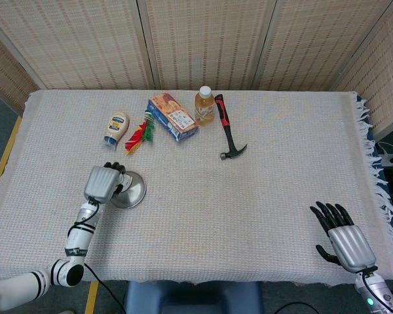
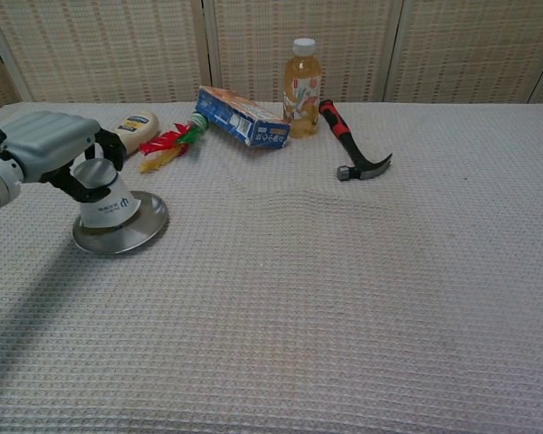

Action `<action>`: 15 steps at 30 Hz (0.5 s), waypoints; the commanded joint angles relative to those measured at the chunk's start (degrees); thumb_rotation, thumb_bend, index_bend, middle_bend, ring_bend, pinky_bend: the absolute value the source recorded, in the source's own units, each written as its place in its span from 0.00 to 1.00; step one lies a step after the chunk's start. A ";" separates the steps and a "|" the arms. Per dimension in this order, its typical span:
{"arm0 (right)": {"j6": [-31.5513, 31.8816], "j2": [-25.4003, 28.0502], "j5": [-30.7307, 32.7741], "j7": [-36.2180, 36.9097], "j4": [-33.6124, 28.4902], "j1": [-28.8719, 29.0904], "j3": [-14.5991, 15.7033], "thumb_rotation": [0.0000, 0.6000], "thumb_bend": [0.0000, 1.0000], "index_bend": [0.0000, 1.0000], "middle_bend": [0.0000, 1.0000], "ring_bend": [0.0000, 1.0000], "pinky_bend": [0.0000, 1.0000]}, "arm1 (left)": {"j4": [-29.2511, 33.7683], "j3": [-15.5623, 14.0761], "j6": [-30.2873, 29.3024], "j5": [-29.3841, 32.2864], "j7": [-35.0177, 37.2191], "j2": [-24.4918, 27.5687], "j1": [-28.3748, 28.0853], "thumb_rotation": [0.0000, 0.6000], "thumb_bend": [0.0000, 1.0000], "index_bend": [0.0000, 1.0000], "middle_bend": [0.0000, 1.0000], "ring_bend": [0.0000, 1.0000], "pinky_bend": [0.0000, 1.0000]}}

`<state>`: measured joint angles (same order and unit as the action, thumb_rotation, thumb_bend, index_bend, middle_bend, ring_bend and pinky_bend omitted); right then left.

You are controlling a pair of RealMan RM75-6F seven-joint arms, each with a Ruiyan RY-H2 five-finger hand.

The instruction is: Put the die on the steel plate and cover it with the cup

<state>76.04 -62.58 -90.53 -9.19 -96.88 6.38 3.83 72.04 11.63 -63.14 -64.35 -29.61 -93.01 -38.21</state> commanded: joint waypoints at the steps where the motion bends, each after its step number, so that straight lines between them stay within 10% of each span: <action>1: -0.03 0.02 0.03 0.04 0.01 0.02 -0.01 1.00 0.21 0.00 0.00 0.00 0.00 | 1.96 0.22 1.05 0.77 1.32 0.70 0.20 1.00 0.43 0.46 0.52 0.48 0.76; 15: 0.08 -0.04 0.01 -0.27 -0.09 -0.11 0.06 1.00 0.21 0.00 0.00 0.00 0.00 | 11.77 0.12 5.98 3.18 6.58 6.53 0.09 1.00 0.43 0.45 0.51 0.48 0.76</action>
<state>76.12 -62.61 -90.52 -9.46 -96.97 6.27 3.89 83.96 11.76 -57.11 -61.25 -22.99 -86.50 -38.07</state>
